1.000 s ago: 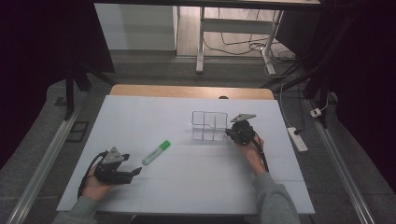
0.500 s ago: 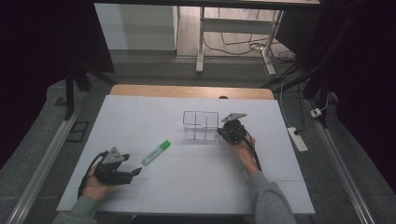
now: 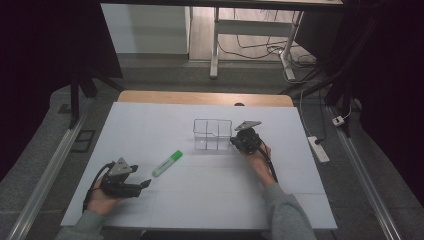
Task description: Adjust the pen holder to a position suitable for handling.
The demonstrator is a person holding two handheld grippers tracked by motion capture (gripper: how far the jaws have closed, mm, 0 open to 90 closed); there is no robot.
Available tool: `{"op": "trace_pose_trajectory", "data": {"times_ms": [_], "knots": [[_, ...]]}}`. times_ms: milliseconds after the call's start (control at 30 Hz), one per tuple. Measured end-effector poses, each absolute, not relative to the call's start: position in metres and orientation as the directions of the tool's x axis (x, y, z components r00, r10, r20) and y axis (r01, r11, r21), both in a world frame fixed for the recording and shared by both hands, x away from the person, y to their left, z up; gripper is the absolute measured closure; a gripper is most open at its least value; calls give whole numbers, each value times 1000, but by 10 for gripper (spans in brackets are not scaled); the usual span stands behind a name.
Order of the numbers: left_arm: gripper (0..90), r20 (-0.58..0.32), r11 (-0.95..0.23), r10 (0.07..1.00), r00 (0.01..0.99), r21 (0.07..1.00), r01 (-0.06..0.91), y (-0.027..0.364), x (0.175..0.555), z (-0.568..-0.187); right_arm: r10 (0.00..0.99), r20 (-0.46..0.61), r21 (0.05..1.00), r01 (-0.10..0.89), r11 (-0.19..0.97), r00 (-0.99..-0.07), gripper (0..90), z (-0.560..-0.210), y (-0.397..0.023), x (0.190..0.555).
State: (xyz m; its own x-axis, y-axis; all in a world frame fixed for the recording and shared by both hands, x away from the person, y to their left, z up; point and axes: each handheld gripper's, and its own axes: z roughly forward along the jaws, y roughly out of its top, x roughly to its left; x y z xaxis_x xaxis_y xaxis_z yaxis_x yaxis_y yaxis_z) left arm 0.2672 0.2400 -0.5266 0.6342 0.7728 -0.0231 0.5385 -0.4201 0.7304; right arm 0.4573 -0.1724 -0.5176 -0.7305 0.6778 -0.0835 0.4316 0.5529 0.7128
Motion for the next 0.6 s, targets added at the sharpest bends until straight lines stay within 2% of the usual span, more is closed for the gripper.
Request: {"op": "trace_pose_trajectory", "data": {"times_ms": [267, 600], "knots": [[256, -24, -409, 779, 626, 737, 538, 244, 266, -525, 697, -87, 721, 438, 538, -712, 895, -506, -187, 448], [256, -22, -415, 776, 631, 734, 537, 243, 266, -526, 704, -52, 750, 438, 496, -708, 895, -495, -228, 412]]}}
